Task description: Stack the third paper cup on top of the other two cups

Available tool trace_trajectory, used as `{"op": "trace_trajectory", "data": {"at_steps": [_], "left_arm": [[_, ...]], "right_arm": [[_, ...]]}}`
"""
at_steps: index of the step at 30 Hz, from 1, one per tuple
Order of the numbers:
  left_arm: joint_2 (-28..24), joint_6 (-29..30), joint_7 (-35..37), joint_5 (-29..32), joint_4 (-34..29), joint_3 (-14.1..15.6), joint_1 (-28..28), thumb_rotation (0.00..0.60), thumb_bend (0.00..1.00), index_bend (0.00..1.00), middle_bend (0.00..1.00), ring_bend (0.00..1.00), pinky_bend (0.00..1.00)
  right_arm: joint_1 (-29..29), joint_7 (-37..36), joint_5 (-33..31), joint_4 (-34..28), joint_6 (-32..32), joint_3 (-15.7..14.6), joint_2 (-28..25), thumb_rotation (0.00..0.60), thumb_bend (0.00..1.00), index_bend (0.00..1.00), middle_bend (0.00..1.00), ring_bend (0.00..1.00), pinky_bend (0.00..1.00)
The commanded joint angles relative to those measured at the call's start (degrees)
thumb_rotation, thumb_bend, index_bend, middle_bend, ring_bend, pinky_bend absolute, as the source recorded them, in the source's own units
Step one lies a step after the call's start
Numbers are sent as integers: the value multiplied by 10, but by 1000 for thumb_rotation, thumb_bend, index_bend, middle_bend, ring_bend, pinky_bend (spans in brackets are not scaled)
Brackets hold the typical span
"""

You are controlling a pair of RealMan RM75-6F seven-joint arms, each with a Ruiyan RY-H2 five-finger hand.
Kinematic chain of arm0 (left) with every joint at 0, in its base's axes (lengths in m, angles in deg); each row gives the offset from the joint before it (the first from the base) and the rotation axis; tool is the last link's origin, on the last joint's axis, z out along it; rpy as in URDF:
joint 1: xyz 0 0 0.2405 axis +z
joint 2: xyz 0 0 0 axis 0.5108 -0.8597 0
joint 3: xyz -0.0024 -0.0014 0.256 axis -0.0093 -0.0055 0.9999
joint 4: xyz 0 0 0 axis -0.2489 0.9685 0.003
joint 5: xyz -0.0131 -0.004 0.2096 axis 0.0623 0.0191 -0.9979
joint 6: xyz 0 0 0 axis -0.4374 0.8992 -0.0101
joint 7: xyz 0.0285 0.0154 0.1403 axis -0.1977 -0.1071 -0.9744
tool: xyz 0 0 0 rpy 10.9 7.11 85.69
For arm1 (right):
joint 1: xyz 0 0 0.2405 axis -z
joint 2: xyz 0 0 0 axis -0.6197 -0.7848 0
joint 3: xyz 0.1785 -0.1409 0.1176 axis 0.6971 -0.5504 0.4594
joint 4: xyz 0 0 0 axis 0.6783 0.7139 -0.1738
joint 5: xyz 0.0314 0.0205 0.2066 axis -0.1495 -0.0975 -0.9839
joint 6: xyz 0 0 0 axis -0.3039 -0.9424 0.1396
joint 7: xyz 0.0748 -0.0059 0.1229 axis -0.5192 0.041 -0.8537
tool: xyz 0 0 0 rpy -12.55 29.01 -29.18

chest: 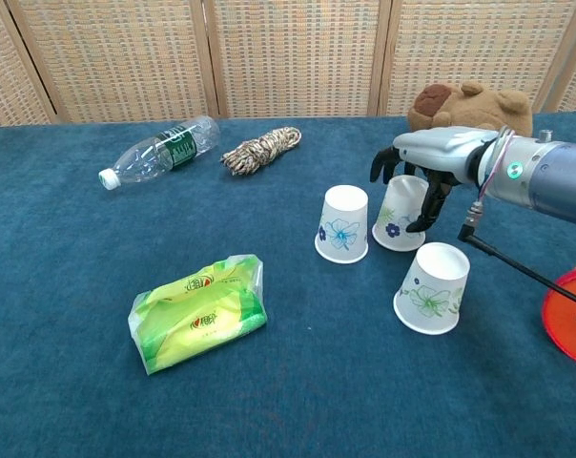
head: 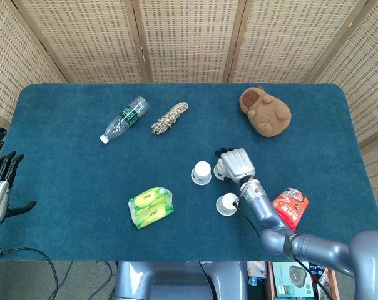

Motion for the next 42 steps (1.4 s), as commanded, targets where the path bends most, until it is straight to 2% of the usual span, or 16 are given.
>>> {"op": "trace_trajectory", "data": {"at_steps": [1,3,7,13,15,18,22,29,37,42], "left_arm": [[1,3,-4,2,1,-2,0,600,163,0,0,0,0],[3,6,-7,3,0,-2,0,600,163,0,0,0,0],[1,5,-3,5,0,-3,1,600,163,0,0,0,0],[-1,3,3,3,-1,-2,0,600,163,0,0,0,0],[-1,3,3,1,-1,-1,0,600,163,0,0,0,0],[-1,3,3,-1,-2,0,-1,600,162,0,0,0,0],[-2,6,5,-5,-4,1,0,600,162,0,0,0,0],[-3,10,6,-11,-5,4,2,600,163,0,0,0,0],[-4,11,9,-8,-5,3,3,600,162,0,0,0,0],[-5,9,11,-6,-4,3,3,600,163,0,0,0,0]], "right_arm": [[-4,4,-23,-19,24,-6,-15,600,154,0,2,11,154],[-7,12,-26,-32,21,-9,-24,600,149,0,0,0,112],[-6,17,-23,-65,1,-8,-40,600,149,0,0,0,107],[18,5,12,-171,-40,-10,-106,600,149,0,5,0,107],[32,-13,40,-208,-52,-14,-129,600,150,0,33,1,108],[52,-44,82,-254,-60,-23,-157,600,149,9,125,58,165],[78,-84,141,-298,-61,-46,-184,600,149,99,232,156,269],[97,-118,206,-297,-55,-80,-173,600,149,146,278,194,299],[102,-130,223,-257,-53,-88,-138,600,149,196,322,230,336],[102,-135,220,-218,-44,-91,-120,600,186,213,339,245,347]]}}
